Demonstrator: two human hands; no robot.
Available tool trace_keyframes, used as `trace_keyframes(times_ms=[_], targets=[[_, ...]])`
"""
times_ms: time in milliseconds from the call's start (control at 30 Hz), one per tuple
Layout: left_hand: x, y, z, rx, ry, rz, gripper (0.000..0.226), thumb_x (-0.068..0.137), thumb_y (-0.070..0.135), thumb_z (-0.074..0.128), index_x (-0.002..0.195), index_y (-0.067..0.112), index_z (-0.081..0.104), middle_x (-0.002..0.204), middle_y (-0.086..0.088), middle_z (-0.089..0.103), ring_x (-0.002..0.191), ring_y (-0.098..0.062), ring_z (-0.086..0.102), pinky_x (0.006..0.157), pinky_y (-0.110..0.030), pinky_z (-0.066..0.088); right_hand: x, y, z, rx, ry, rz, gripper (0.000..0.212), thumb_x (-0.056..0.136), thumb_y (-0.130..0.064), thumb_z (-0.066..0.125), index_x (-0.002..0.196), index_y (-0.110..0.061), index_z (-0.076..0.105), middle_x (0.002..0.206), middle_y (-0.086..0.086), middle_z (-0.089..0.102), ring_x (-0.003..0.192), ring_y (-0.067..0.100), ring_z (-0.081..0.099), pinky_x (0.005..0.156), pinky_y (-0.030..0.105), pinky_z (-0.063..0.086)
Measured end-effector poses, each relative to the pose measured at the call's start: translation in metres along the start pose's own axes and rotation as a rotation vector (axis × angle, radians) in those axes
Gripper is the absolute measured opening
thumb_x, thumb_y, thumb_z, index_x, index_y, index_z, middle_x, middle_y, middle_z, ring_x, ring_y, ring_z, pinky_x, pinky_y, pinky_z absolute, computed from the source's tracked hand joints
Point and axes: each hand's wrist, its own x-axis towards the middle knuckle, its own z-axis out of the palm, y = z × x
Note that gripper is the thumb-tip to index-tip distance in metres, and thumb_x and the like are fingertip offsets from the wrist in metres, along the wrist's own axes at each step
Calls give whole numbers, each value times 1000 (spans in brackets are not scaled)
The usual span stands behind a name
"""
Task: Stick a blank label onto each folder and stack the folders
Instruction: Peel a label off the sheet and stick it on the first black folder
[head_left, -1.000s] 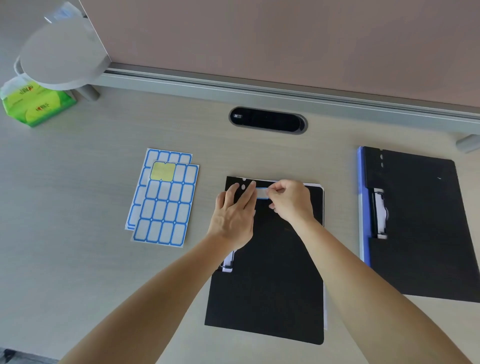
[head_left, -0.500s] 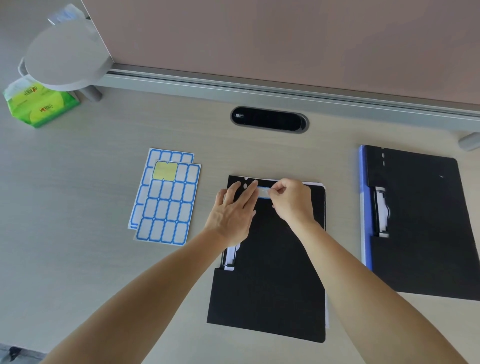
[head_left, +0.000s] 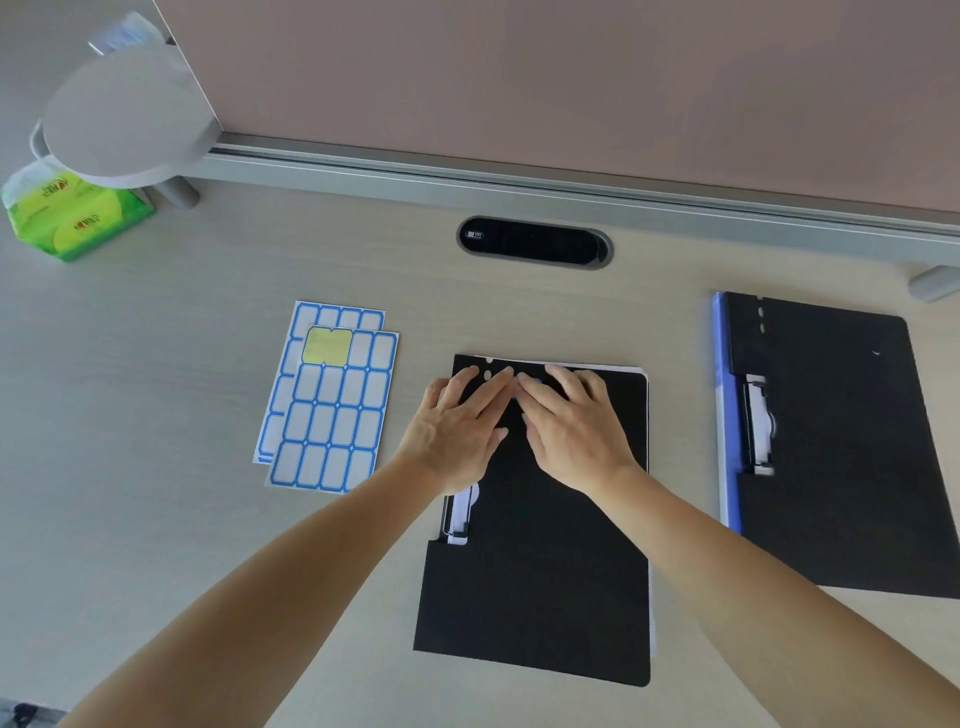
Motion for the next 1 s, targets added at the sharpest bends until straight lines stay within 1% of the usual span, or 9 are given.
trace_keyframes(times_ms=[100,200,333,467,567,633,700,800,1000], targets=[[1,-3,0,31,-47,11,64,102,50,20,158,23,8,166,9,2,148,-27,14,117,-47,19,-4,10,-1,-19,-6,-5,38,96,-31,47,131,-25,61,136,-13,59,124,29,52,103,50,35],[-1,-7,3,59,-52,25,64,102,52,16,157,25,-2,166,9,-4,150,-26,8,117,-48,17,-9,15,1,56,-16,33,38,96,-35,48,132,-30,60,139,-16,56,128,30,50,105,53,32],[-5,-10,11,55,7,44,64,100,51,20,156,23,13,165,5,13,146,-33,23,112,-48,29,-15,13,6,73,-69,40,44,99,-38,41,139,-26,53,147,-11,49,138,29,40,104,53,32],[-1,-10,12,43,-4,90,64,100,49,20,157,19,22,165,5,15,145,-34,21,113,-50,28,-10,14,6,93,-23,103,36,96,-32,46,126,-23,63,142,-5,55,135,28,44,103,52,33],[2,-8,9,-9,38,114,60,99,43,29,149,12,40,159,0,31,141,-32,28,108,-54,36,-5,8,6,99,0,119,30,92,-27,51,118,-22,66,141,-5,56,132,26,47,101,51,34],[3,-7,8,-39,67,116,58,98,42,33,146,10,45,156,-2,38,140,-31,32,108,-56,37,-5,6,6,90,-11,112,33,94,-29,49,122,-19,64,143,-3,54,133,25,46,102,50,36],[1,-6,10,-45,59,119,62,98,45,32,150,12,37,158,-3,35,143,-32,31,112,-57,33,-10,7,8,99,-25,58,40,98,-31,44,130,-13,60,146,4,51,137,25,44,108,49,35],[-1,-2,16,-22,21,107,71,99,54,25,157,13,18,164,-4,20,150,-34,16,119,-55,19,-13,9,13,167,-65,-39,48,100,-26,37,140,-2,50,150,14,44,143,26,36,117,43,30],[1,1,21,29,28,95,76,100,57,14,157,8,8,166,-7,8,153,-23,2,122,-50,3,-8,10,13,199,-130,-49,48,101,-23,35,141,0,48,150,15,43,143,26,36,118,41,30]])
